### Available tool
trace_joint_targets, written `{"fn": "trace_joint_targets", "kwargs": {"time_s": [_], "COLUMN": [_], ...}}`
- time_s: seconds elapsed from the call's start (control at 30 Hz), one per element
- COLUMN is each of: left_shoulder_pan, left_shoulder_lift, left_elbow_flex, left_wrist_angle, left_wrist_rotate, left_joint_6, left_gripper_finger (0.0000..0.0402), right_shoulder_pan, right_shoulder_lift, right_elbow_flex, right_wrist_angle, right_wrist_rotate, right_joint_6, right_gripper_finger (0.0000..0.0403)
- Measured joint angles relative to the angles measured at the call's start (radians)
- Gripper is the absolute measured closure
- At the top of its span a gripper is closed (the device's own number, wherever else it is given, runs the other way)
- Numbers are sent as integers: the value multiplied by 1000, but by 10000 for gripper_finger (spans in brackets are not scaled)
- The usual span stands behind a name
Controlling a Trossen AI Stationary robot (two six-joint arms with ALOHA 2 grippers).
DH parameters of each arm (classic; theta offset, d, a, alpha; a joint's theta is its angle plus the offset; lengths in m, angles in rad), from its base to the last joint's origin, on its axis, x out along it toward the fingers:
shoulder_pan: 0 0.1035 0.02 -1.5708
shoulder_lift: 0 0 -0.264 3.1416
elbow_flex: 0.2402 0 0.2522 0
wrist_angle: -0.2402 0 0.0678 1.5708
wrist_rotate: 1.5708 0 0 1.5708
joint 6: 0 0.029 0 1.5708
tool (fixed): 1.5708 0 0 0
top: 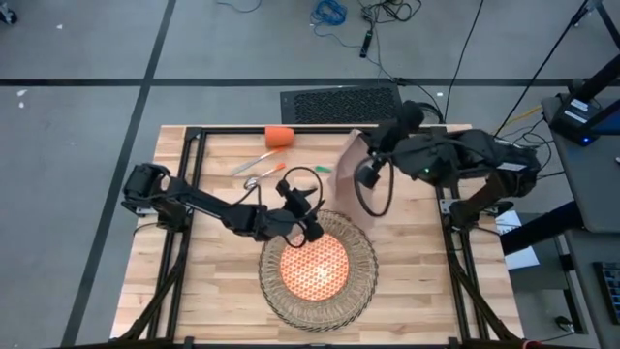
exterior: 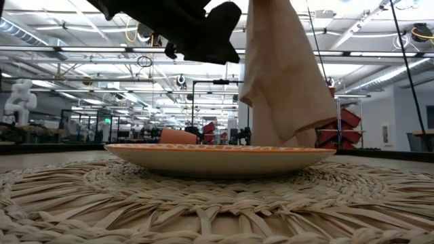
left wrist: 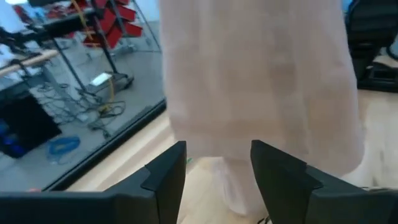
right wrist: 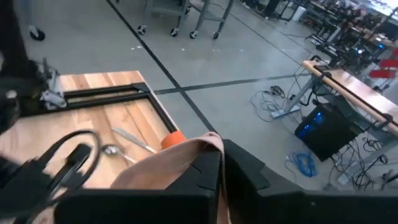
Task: Set table place
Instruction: Fold the napkin
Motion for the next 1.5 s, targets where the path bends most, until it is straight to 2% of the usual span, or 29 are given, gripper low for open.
{"fn": "trace_joint_targets", "kwargs": {"time_s": [0.37,0.43,0.6,0.8,1.0,1.17,1.5], "left_shoulder_pan": [-14,-17,-28,-28,-12,-15,-22], "left_shoulder_lift": [98,110,133,134,134,134,134], "left_elbow_flex": [0,0,0,0,0,0,0], "left_wrist_angle": [183,210,225,221,221,222,219], "left_wrist_rotate": [-30,-72,-261,-316,-298,-232,-245], "left_joint_6": [23,21,24,51,45,21,2], "left_gripper_finger": [234,234,234,234,234,234,234], "right_shoulder_pan": [-105,-120,-130,-129,-120,-121,-120], "right_shoulder_lift": [40,53,78,85,84,84,84], "right_elbow_flex": [0,0,0,0,0,0,0], "right_wrist_angle": [62,62,62,68,90,91,112], "right_wrist_rotate": [-99,-109,-125,-131,-147,-146,-147], "right_joint_6": [-21,-21,-26,-33,-36,-36,-36], "right_gripper_finger": [403,403,403,403,403,403,403]}}
